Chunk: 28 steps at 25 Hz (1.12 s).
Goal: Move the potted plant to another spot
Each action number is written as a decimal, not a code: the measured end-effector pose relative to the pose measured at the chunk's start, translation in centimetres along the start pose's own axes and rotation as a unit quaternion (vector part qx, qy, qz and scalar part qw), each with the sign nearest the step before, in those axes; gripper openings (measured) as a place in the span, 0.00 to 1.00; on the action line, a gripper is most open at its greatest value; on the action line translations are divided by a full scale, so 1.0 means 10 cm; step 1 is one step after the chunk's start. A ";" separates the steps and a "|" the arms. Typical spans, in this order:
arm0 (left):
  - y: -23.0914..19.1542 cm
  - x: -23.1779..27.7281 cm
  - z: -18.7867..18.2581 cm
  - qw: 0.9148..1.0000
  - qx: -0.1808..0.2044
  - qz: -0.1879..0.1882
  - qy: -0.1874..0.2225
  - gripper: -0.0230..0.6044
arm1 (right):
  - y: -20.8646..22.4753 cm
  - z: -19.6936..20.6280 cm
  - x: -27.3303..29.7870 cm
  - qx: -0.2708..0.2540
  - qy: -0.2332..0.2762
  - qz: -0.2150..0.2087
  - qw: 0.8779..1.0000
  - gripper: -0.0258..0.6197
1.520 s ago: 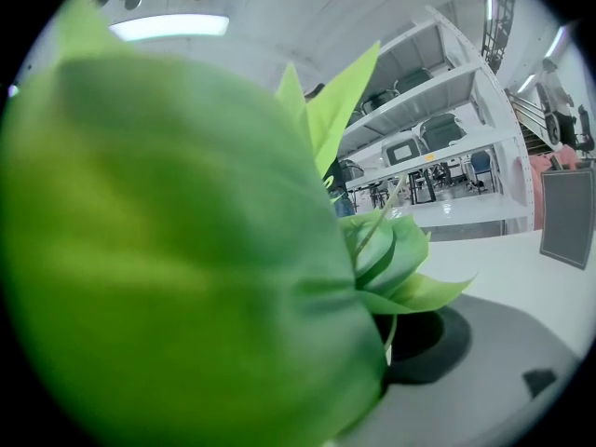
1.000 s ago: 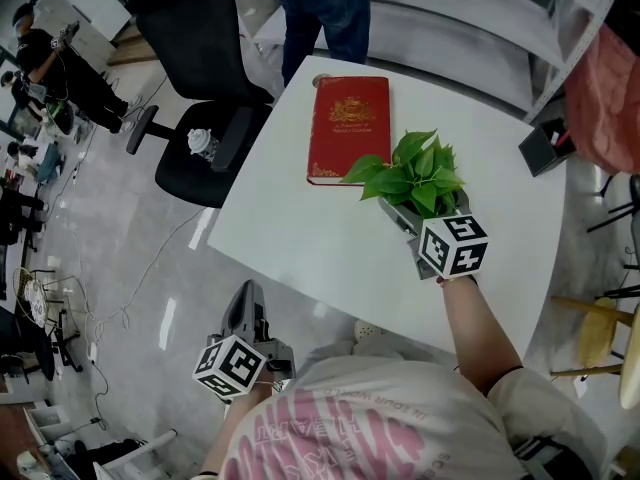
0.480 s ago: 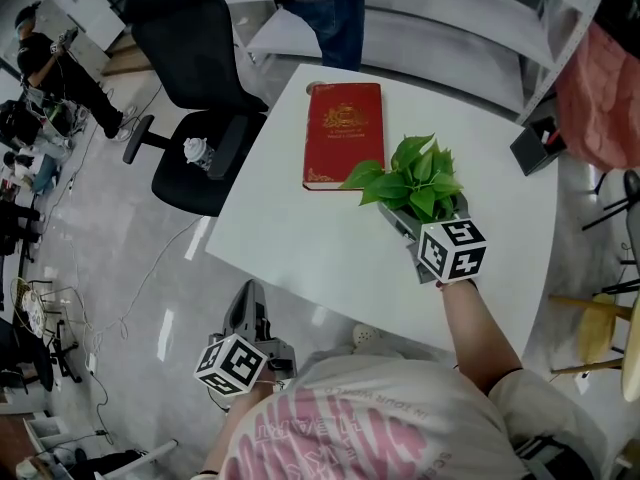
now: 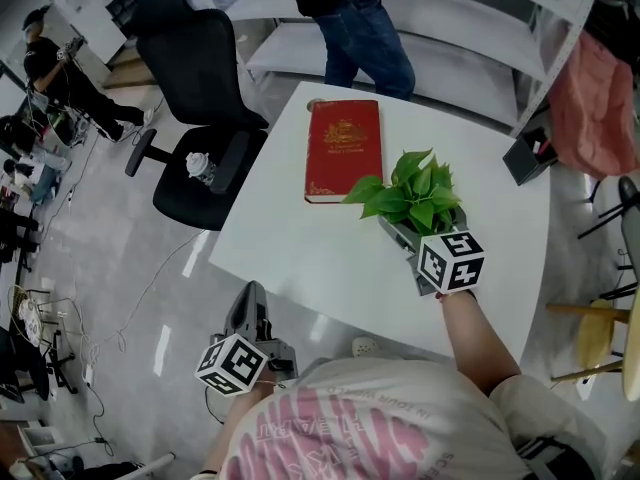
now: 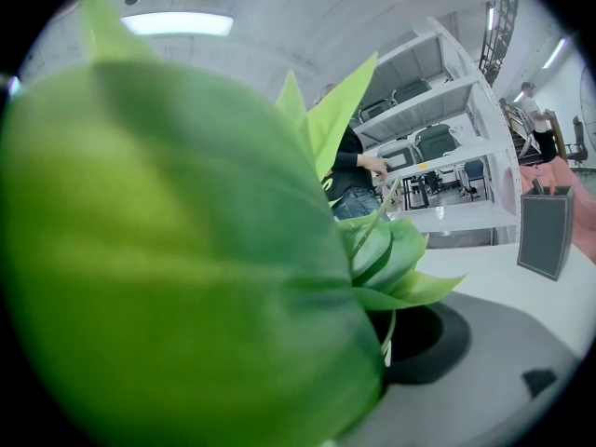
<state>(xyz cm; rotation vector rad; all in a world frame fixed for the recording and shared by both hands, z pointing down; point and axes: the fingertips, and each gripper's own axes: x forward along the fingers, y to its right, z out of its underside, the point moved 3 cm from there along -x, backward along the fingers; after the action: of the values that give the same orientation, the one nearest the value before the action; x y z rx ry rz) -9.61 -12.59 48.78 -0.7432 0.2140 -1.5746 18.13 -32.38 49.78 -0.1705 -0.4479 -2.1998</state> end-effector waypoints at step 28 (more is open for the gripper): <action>0.31 0.12 -0.33 0.997 -0.016 0.070 0.026 0.08 | -0.40 -0.59 -0.35 -0.019 0.053 -0.022 0.998 0.90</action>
<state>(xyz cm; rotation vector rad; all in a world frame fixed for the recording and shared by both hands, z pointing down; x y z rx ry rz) -8.89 -15.18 44.93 -0.6982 0.3231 -1.4604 17.37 -29.73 42.25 -0.0636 -0.3543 -2.2499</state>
